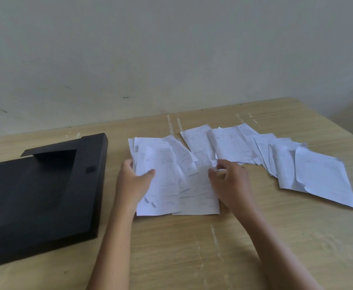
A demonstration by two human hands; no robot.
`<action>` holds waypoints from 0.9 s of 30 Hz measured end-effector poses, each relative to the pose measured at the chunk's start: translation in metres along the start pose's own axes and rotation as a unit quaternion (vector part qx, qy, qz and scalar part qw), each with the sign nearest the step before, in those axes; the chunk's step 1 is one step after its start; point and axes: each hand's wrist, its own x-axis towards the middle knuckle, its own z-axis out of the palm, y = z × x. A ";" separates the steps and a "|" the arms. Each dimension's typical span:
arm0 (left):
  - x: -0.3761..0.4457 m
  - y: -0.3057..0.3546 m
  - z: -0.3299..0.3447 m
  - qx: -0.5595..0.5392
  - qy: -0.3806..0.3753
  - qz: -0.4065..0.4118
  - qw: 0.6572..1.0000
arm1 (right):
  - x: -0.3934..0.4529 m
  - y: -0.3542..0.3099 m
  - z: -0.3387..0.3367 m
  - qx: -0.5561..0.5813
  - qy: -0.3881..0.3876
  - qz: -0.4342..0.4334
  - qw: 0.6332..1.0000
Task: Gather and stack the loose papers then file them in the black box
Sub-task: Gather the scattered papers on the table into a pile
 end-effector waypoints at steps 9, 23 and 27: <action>0.000 -0.004 0.041 0.293 0.083 0.158 0.939 | -0.016 0.001 0.014 -0.187 0.036 -0.059 0.980; -0.002 -0.008 0.051 0.231 0.001 0.190 0.954 | -0.006 -0.006 0.022 -0.077 0.002 0.022 0.997; -0.006 -0.008 0.038 0.221 -0.041 0.192 0.955 | -0.009 -0.016 0.011 0.017 -0.020 0.030 0.999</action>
